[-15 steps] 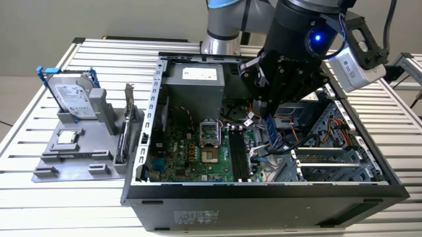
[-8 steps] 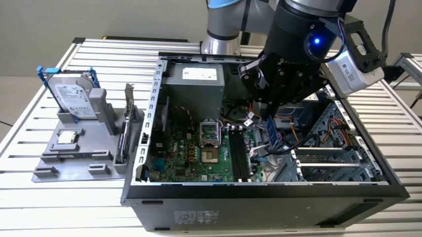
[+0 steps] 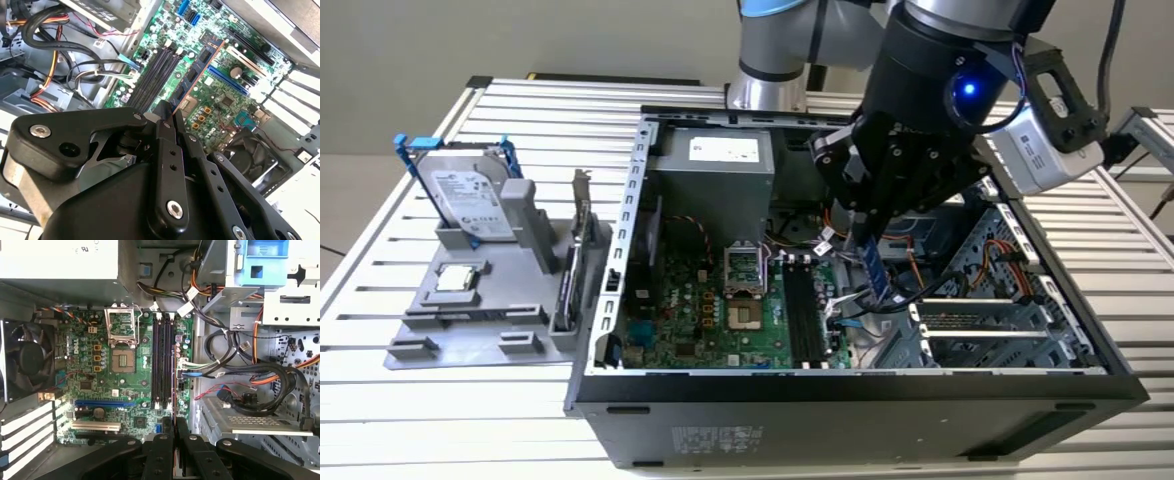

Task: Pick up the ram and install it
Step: 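Insert the ram into the slot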

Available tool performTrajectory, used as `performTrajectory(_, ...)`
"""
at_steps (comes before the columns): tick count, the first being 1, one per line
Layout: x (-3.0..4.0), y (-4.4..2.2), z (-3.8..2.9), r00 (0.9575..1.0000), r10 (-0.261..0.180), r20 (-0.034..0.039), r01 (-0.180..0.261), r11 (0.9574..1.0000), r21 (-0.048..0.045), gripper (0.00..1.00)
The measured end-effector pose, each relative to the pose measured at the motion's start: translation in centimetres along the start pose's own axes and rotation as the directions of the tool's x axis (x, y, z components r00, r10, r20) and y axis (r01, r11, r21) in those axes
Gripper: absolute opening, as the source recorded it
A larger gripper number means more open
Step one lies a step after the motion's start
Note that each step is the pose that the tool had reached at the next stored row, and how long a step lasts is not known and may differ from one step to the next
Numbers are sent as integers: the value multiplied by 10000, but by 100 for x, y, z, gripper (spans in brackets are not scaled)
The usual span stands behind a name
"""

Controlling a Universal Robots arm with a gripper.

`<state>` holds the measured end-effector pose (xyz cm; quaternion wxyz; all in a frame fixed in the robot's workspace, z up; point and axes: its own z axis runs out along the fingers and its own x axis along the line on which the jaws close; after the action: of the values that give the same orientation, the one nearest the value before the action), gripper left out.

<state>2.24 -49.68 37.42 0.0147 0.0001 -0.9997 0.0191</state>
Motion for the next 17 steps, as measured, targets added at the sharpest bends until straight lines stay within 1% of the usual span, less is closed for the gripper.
performTrajectory(9,-73,1,32,10000,0,0,0,10000,5,0)
performTrajectory(13,-78,5,48,10000,2,0,-2,10000,26,0)
performTrajectory(17,-80,9,67,10000,1,0,-1,10000,80,0)
